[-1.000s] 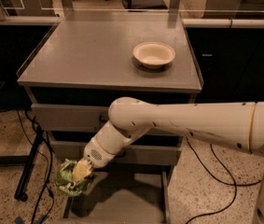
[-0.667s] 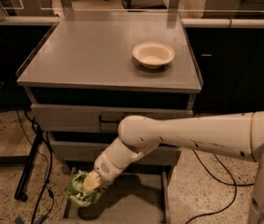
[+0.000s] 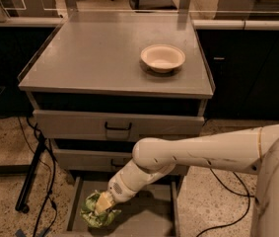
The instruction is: Place green jalapeno chip bag into bottom drawer
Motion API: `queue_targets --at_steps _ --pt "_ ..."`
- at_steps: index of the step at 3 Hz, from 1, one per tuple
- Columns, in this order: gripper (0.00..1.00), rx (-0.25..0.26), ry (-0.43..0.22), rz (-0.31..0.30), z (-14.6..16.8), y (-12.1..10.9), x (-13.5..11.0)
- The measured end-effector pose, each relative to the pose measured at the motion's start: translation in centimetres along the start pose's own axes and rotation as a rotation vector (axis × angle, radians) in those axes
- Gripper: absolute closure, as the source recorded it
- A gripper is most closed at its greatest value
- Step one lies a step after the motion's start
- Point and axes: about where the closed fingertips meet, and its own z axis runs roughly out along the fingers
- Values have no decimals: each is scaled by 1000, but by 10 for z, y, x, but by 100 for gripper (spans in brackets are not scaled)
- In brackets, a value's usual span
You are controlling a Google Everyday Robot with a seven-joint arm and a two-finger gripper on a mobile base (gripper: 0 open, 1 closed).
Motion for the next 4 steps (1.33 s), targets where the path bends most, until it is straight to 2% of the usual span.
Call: queue_targets --at_steps 2,3,4 --pt "100 -22 -115 180 38 -60 14" --pt "100 -30 -136 264 60 -90 17" --pt "100 -31 -136 266 60 -91 17"
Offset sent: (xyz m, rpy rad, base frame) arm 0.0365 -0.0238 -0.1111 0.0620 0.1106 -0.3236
